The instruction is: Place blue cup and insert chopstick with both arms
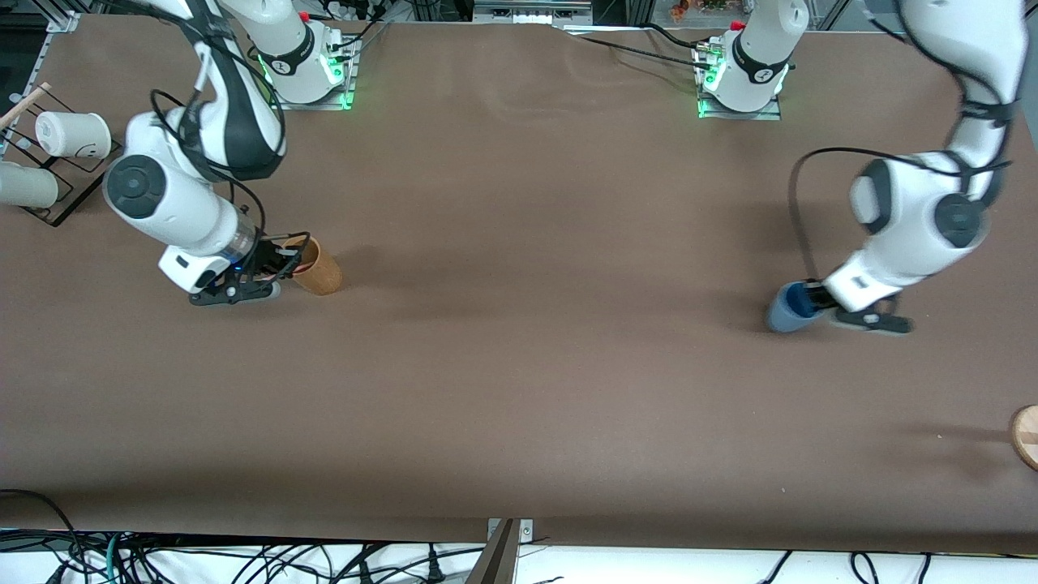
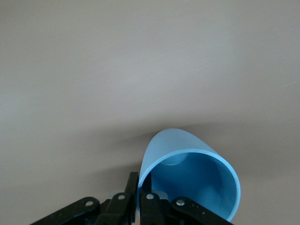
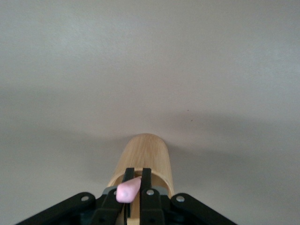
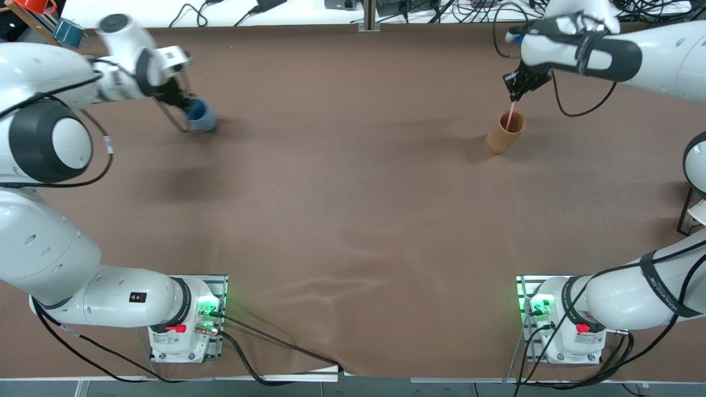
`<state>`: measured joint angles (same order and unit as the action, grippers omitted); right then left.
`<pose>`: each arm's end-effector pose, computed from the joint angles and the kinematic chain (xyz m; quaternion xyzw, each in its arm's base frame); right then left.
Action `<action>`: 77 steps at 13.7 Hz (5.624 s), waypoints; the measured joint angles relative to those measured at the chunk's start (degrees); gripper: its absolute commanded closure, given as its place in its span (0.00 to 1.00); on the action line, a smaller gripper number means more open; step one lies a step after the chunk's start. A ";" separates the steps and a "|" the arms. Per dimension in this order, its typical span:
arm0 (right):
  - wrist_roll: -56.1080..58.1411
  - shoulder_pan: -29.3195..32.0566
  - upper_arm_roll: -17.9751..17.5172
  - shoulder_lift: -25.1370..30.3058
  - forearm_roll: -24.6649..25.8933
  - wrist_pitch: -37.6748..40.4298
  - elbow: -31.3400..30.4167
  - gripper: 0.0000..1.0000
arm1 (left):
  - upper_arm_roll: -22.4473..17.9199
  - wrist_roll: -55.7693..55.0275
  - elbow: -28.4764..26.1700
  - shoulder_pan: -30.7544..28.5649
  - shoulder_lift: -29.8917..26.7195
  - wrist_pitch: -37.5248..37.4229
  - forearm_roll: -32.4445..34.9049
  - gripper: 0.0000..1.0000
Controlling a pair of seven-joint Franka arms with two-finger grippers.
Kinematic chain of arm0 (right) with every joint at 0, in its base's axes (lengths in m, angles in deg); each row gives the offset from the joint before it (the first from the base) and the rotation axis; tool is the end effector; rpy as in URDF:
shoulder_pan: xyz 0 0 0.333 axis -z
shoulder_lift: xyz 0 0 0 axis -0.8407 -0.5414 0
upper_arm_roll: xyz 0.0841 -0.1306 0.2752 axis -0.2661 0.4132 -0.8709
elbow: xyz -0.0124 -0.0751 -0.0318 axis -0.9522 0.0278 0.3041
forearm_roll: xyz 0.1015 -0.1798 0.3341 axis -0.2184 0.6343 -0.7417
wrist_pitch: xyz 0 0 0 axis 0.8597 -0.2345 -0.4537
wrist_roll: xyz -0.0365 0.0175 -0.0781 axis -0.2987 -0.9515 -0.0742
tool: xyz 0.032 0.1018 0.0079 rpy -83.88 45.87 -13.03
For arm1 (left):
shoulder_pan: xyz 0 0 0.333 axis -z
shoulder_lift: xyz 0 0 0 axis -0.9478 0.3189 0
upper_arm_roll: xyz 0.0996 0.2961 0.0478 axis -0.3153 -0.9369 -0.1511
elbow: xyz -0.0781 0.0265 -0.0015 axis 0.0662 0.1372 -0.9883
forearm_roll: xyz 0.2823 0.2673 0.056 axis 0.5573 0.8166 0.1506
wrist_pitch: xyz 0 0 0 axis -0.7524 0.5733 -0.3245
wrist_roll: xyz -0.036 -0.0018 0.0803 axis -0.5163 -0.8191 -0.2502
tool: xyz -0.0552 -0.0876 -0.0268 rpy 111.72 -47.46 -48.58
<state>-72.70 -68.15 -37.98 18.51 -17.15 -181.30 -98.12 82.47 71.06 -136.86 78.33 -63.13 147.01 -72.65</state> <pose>0.5757 0.1099 0.3687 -0.9968 -0.0714 0.0343 0.0075 0.5796 -0.0056 0.2653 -0.9965 0.0826 -0.0128 0.0012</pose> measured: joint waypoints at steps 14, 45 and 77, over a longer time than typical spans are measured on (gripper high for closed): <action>-4.70 -6.47 -0.32 -3.55 -0.25 24.98 25.33 1.00 | 3.01 -47.30 29.63 35.66 16.85 -17.28 -9.33 1.00; -54.89 -31.27 -0.67 -26.10 -3.38 6.08 41.85 1.00 | 0.66 -12.46 36.95 0.39 -6.22 -46.82 -0.04 0.00; 0.94 5.16 2.18 5.12 -2.33 38.89 31.31 0.00 | 9.34 -11.99 33.16 -8.29 -16.55 -58.46 0.19 0.00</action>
<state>-71.76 -62.98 -35.80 23.63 -19.49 -142.41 -66.81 91.81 59.08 -103.71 70.05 -79.68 88.55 -72.46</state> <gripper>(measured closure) 0.000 0.000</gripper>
